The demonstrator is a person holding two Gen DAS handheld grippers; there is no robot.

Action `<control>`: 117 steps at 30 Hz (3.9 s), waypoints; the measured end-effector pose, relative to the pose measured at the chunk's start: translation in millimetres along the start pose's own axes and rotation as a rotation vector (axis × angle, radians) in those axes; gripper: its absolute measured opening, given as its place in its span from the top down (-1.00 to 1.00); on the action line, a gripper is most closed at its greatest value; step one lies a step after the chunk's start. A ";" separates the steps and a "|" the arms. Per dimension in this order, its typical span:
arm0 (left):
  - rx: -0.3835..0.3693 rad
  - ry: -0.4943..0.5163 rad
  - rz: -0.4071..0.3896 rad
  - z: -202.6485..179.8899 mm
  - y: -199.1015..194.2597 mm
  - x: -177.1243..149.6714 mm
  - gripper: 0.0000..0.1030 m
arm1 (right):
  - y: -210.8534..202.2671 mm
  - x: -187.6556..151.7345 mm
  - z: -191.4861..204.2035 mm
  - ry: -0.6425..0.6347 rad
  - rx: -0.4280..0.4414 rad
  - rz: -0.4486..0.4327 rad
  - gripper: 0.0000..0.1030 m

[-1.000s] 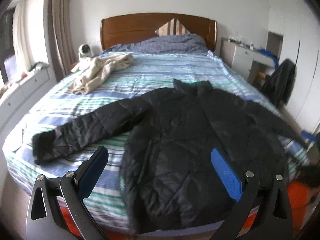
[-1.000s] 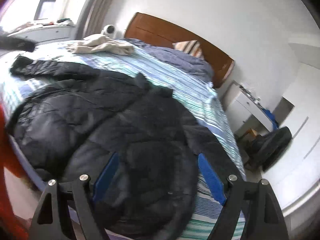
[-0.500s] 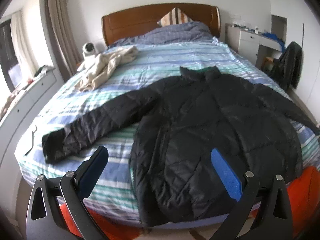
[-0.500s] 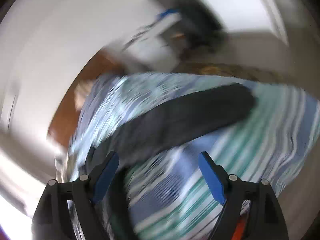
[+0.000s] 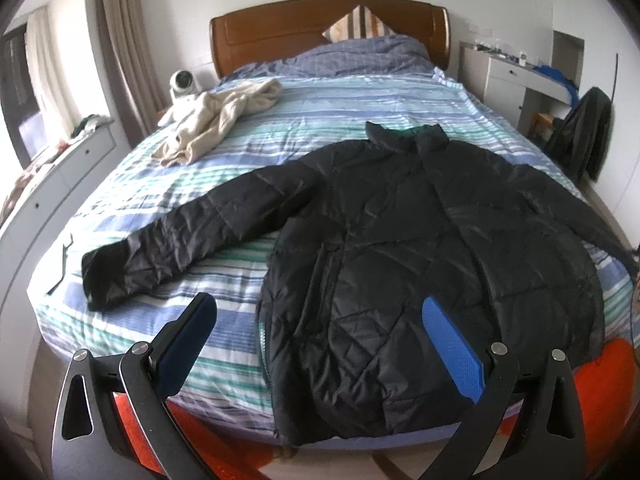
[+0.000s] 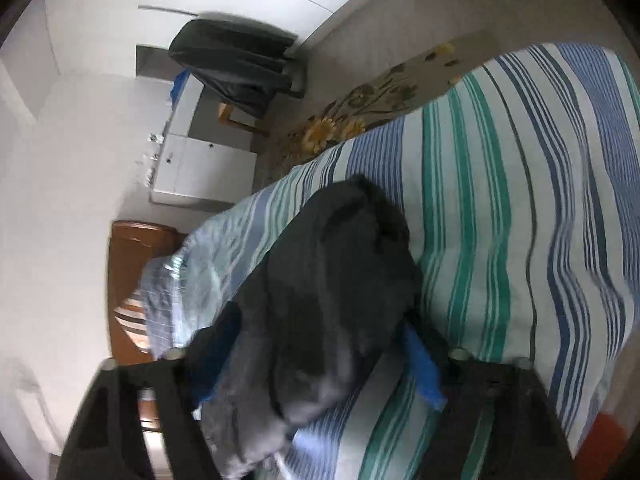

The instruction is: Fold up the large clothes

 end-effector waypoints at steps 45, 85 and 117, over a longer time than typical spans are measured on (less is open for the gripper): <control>-0.276 0.010 0.311 -74.6 186.9 4.3 -0.30 | -172.0 -462.0 139.9 -1.318 0.554 0.526 -0.74; -0.218 -0.102 0.138 3.9 293.6 62.6 0.44 | 143.8 -370.9 299.7 -1.261 -0.053 0.547 0.08; -0.140 -0.036 0.124 -5.5 291.9 57.1 0.28 | 145.5 -386.6 226.3 -1.216 0.011 0.538 0.30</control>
Point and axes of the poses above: each gripper's, at about its wrist camera, not at the fingertips, and y roughly the way its jaws point, z to its left, x to its top, the point moved 5 cm from there along y, roughly the way its jaws point, and after that the axes turned 3 degrees about -x, right-handed, at the moved point
